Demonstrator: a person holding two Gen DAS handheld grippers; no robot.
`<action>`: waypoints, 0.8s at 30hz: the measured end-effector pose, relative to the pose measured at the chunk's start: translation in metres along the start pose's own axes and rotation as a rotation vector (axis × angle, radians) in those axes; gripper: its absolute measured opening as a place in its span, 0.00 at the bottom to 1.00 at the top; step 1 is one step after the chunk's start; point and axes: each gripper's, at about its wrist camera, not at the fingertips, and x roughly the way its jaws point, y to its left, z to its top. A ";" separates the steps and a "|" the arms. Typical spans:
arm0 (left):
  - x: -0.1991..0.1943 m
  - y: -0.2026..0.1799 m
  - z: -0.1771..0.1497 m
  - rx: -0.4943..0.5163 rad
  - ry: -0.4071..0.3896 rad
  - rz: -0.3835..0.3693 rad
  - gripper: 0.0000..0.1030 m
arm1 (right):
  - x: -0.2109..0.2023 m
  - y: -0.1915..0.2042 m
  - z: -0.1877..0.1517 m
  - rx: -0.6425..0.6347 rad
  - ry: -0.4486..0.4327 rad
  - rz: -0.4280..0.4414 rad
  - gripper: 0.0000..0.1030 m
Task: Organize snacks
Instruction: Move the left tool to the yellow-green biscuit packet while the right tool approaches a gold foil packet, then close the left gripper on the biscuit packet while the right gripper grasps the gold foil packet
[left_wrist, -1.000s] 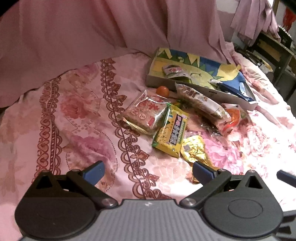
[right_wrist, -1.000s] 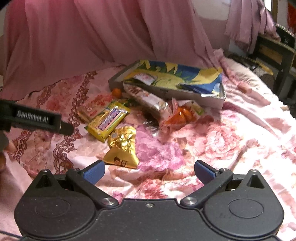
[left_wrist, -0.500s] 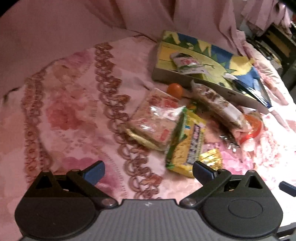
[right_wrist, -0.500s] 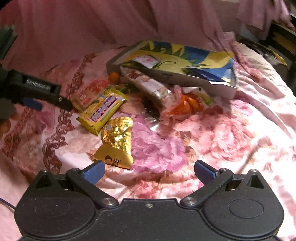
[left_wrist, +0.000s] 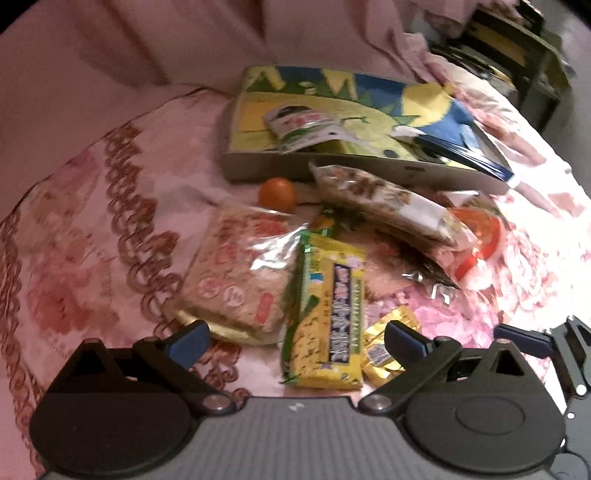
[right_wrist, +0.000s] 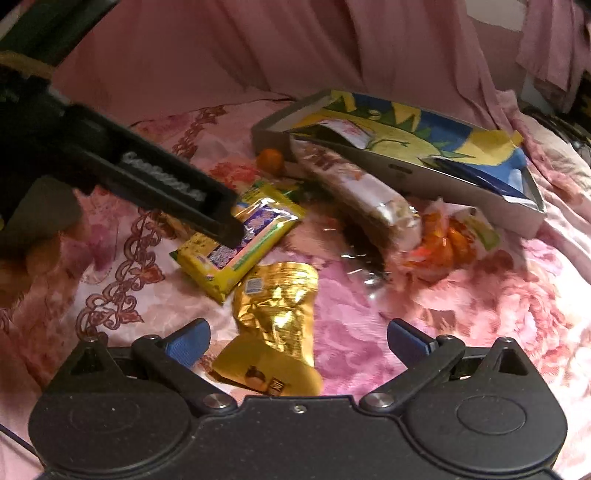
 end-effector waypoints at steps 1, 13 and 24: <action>0.000 -0.003 -0.001 0.023 -0.009 -0.001 0.99 | 0.002 0.003 -0.001 -0.014 -0.002 -0.011 0.94; 0.015 -0.019 -0.006 0.159 0.018 0.017 0.90 | 0.015 -0.004 -0.004 0.050 0.030 0.024 0.84; 0.017 -0.030 -0.008 0.264 -0.029 0.074 0.73 | 0.009 0.006 -0.006 -0.025 -0.010 0.012 0.74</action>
